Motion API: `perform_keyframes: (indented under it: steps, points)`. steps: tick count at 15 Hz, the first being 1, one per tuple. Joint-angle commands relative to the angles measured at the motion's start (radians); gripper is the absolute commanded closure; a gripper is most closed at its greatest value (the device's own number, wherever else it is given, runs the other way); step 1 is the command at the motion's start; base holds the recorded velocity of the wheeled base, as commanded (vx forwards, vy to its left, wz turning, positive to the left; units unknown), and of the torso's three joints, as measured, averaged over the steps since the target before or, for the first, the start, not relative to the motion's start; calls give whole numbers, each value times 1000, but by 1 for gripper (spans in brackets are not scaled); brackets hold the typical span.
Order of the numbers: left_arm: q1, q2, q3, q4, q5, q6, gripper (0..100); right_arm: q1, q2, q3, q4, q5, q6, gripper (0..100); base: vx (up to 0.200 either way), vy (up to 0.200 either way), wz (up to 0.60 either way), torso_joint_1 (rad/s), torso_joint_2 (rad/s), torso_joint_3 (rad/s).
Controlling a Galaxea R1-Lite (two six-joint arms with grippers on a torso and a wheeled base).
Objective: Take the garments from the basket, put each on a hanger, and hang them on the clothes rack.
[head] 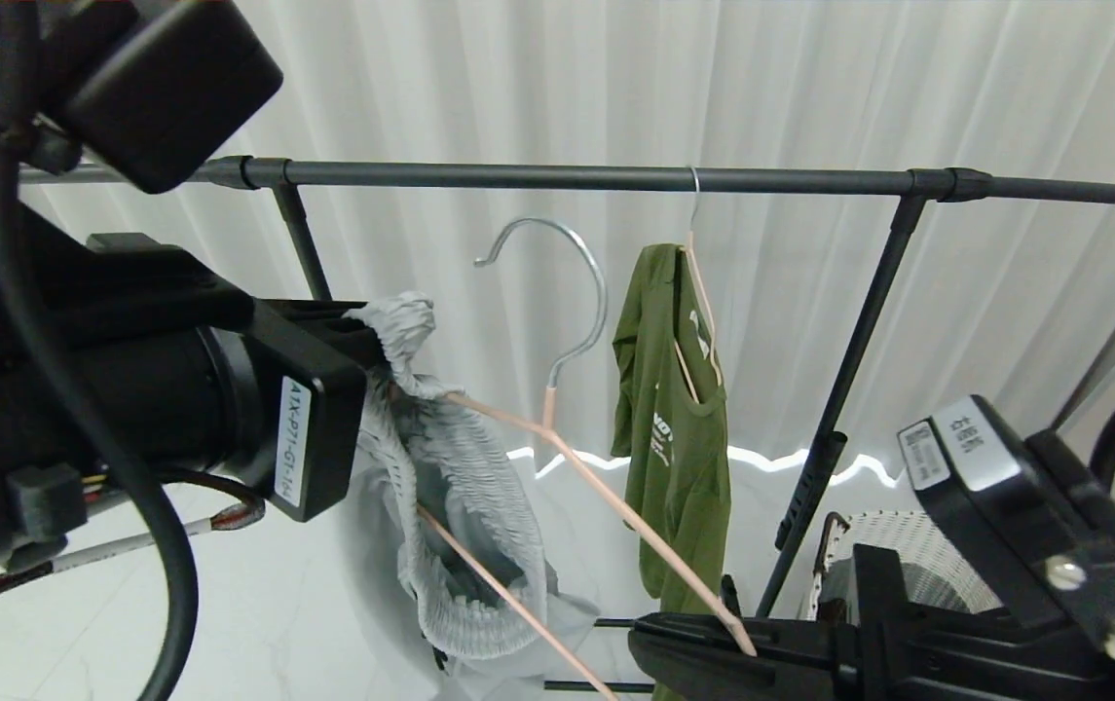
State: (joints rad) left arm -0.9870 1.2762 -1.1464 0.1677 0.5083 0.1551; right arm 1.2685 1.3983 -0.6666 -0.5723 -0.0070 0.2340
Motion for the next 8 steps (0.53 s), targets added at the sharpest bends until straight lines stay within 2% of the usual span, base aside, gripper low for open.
perform_keyframes:
  steps: [1, 5, 8]
  points:
    - [-44, 2, -9, -4, -7, -3, 100, -12, 76, -42, -3, 1, 1, 100, 0, 0, 0, 0, 0, 0]
    - [-105, 2, -13, -4, -8, -6, 100, -17, 143, -102, -14, -1, 1, 100, 0, 0, 0, 0, 0, 0]
    - [-116, -20, -3, -4, -2, -3, 100, -28, 174, -97, -104, -5, -2, 100, 0, 0, 0, 0, 0, 0]
